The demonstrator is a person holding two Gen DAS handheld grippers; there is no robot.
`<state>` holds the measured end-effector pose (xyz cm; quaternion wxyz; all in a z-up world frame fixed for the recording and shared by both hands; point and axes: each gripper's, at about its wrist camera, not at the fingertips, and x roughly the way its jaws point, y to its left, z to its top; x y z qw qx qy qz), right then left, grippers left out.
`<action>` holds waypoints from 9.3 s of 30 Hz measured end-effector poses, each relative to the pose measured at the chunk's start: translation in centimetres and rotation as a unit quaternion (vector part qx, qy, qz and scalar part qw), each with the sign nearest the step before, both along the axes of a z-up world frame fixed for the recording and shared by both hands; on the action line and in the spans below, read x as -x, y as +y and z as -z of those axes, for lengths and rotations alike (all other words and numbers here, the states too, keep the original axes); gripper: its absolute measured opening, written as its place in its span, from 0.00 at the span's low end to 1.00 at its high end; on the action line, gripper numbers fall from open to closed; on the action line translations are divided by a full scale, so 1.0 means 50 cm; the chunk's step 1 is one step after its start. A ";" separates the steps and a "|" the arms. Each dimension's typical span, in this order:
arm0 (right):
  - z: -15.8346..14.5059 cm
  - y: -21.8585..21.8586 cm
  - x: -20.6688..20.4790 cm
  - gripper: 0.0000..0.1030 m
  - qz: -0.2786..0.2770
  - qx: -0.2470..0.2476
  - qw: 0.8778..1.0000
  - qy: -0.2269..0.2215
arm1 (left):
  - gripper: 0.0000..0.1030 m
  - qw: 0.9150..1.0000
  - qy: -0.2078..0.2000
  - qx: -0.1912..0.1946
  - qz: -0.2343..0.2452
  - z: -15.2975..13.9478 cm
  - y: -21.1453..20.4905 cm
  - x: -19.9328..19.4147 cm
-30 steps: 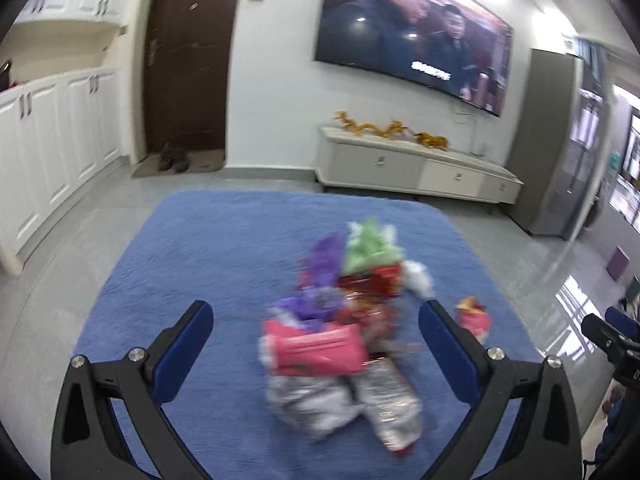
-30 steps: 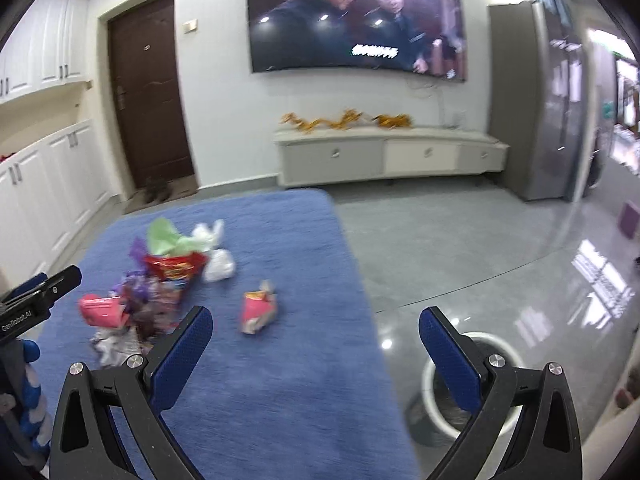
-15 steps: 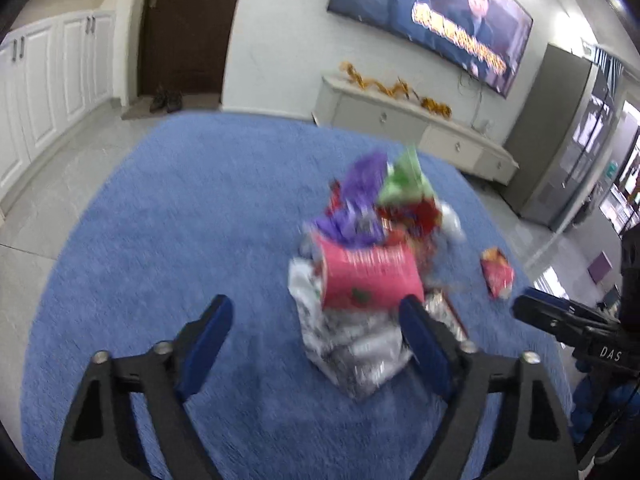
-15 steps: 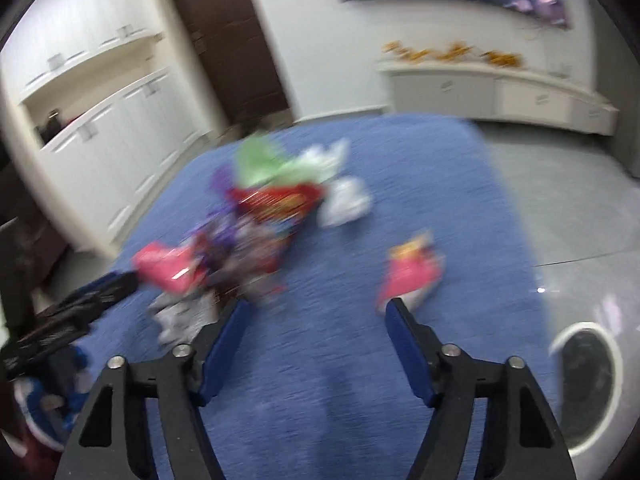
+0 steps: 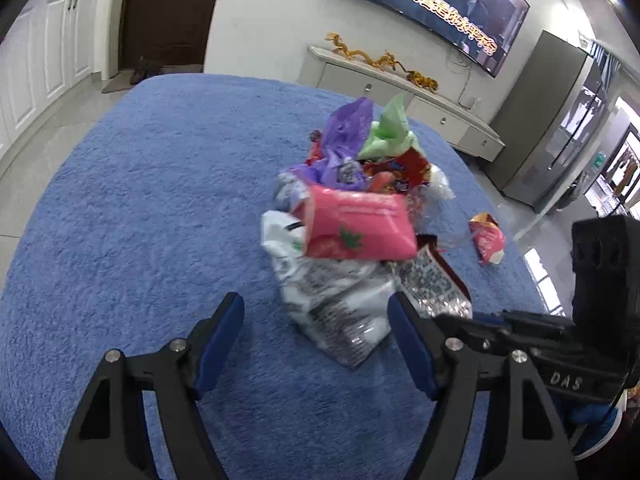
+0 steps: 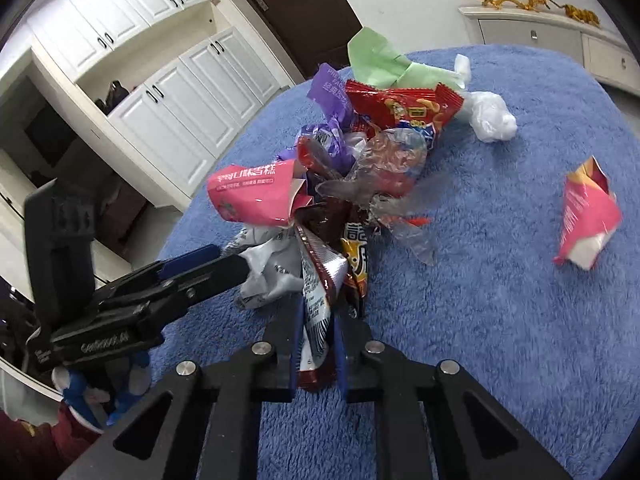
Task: Collect trash
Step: 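Grasp the white plastic bag with the left tool while the right grasps a brown snack wrapper, then carry the white bag and brown wrapper in both tools toward the trash bin, then open both tools over the bin to drop the bag and wrapper, then move both open tools back to the trash pile on the rug, then grasp the purple plastic bag with the left tool while the right grasps a pink-yellow wrapper, then carry the purple bag and pink wrapper in both tools over the bin, then open both tools to drop the purple bag and pink wrapper in, then move both open tools back to the rug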
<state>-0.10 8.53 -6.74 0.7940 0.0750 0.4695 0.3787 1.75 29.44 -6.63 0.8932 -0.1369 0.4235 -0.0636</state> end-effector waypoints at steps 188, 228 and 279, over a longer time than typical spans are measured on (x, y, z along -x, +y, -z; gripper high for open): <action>0.013 -0.158 -0.138 0.29 0.197 0.079 0.976 -0.049 | 0.27 0.998 -0.013 0.009 0.055 0.015 0.021 -0.149; -0.168 -0.586 0.298 0.29 0.438 0.021 0.886 -0.148 | 0.27 0.947 -0.103 0.084 0.291 -0.251 -0.504 -0.015; 0.097 -0.897 0.138 0.46 0.513 0.047 0.857 0.011 | 0.56 0.942 0.064 0.041 0.326 0.006 -0.976 -0.229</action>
